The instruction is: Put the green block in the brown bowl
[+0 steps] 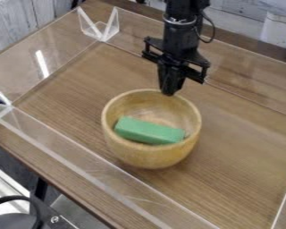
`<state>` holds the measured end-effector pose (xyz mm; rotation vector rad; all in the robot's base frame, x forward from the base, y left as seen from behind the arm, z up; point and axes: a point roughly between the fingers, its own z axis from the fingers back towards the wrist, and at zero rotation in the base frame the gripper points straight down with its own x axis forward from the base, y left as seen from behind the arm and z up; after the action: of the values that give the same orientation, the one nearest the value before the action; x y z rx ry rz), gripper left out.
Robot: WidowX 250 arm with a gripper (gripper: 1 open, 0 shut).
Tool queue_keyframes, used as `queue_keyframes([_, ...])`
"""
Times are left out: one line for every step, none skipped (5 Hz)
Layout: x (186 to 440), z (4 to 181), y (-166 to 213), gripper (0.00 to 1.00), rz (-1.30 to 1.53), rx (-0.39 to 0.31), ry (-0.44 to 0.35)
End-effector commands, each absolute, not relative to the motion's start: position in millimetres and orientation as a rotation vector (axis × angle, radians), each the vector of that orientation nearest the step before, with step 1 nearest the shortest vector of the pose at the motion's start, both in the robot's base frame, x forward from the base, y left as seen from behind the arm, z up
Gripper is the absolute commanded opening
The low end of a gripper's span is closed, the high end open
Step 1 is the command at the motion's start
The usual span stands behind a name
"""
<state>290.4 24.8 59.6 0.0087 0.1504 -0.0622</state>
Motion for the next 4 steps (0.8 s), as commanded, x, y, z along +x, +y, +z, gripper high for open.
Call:
queue_keyframes([297.2,58.4,34.6,0.0,-0.069,0.027,0.162])
queue_keyframes([311.5,57.9,43.4,0.0,-0.074,0.042,0.178])
queue_keyframes([314.1,61.0,41.4,0.0,-0.05,0.016,0.153])
queue_keyframes([314.6,70.1,37.9,0.0,-0.029,-0.021,0.113])
